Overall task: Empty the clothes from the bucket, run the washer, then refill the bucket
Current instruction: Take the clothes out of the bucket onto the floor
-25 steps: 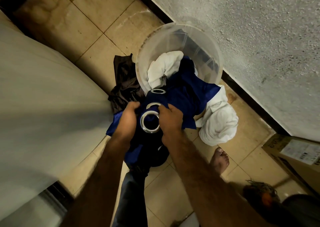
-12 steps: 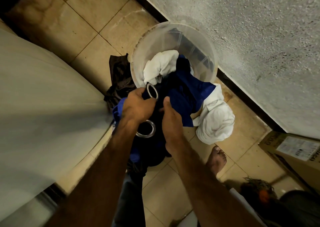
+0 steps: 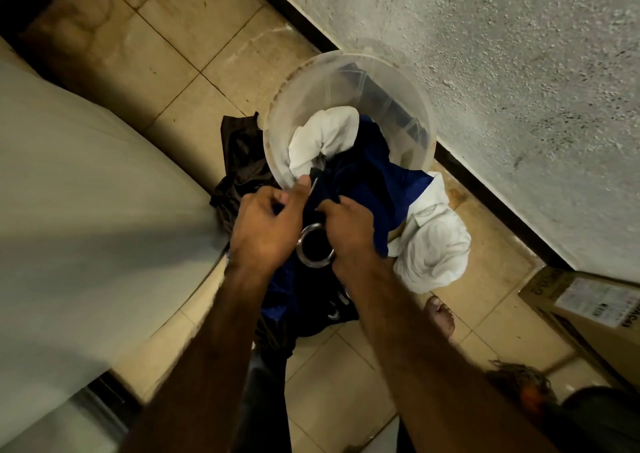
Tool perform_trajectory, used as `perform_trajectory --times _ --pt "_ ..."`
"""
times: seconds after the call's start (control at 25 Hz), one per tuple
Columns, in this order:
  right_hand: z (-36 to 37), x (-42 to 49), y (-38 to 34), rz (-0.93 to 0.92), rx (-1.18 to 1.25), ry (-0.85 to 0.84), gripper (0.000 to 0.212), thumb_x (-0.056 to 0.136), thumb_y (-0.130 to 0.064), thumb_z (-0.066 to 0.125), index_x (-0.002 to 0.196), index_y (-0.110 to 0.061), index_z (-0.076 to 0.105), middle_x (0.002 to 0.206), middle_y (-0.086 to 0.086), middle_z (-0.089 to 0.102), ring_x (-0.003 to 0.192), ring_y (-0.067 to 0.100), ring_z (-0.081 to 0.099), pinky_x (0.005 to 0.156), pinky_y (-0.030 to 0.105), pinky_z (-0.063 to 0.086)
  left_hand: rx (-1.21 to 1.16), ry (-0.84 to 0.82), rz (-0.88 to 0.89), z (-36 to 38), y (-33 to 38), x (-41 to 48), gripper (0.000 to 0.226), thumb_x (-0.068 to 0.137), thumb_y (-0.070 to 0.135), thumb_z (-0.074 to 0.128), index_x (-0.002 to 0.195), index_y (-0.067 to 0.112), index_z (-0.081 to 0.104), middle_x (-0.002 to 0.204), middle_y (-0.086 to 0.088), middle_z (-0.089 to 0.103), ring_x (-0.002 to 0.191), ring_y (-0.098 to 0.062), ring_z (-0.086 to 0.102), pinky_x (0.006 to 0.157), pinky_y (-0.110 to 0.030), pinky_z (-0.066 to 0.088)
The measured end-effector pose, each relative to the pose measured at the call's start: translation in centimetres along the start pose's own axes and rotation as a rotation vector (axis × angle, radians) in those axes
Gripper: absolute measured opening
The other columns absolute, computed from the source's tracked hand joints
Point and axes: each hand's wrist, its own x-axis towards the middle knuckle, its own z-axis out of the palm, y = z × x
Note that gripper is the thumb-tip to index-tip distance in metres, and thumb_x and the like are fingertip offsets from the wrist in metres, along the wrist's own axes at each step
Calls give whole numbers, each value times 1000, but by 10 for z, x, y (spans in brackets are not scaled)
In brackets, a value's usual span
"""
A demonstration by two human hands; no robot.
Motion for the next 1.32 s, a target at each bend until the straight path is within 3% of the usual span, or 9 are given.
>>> perform_trajectory --times 0.28,0.36,0.52,0.64,0.88,1.04,1.12,1.2,1.32 --pt "-3 -66 40 -220 -100 -445 25 82 -17 65 69 2 58 70 28 58 67 38 58 66 47 50 116 -311 -279 -9 19 41 43 81 26 79 121 17 67 109 -3 72 85 -18 68 74 -23 54" --pt "-9 -55 37 -100 -42 -321 43 88 -39 69 71 0 63 76 23 65 76 35 67 73 47 55 151 -306 -187 -15 23 28 26 85 7 68 108 20 71 93 2 72 76 -13 65 59 -16 50" --pt "-13 -7 33 231 175 -66 83 72 -75 70 127 -14 60 119 10 69 104 32 69 65 44 64 87 -362 -168 -39 27 -11 29 89 -4 57 93 18 76 87 -8 76 74 -20 70 63 -23 55" --pt "-2 16 38 279 281 10 111 51 -58 83 147 -21 43 134 6 62 114 33 65 86 51 61 86 -535 -192 -58 30 -45 31 94 -2 55 97 20 77 90 -7 78 77 -21 74 61 -21 57" --pt "22 -1 48 84 -13 -23 24 91 -6 58 113 -8 68 109 12 71 103 30 66 97 46 56 134 -561 -248 -85 14 -62 35 69 44 75 103 42 68 108 1 72 93 -14 72 83 -37 58" --pt "42 -51 65 -101 -154 -226 17 80 -20 57 88 -12 70 92 12 74 93 35 70 91 53 57 -37 -135 -261 -71 19 -36 66 77 56 73 129 29 44 124 4 57 91 -8 63 76 -26 50" --pt "44 -69 80 -220 -271 -376 21 82 -20 55 86 -3 67 88 20 72 88 41 68 85 55 55 62 -205 -251 -53 13 -13 95 67 50 85 143 24 34 135 1 52 98 -24 63 71 -32 57" --pt "38 -80 86 -285 -368 -518 19 84 -14 54 84 3 64 85 24 69 81 44 65 76 55 55 298 -358 -282 -37 -5 11 129 52 56 92 154 25 19 152 1 40 126 -29 54 93 -39 55" --pt "23 -82 87 -200 -532 -661 15 87 -8 57 90 4 65 91 27 68 79 40 62 75 47 55 600 -468 -217 -11 -35 31 97 70 39 87 149 14 36 150 -9 47 132 -31 50 107 -39 45"
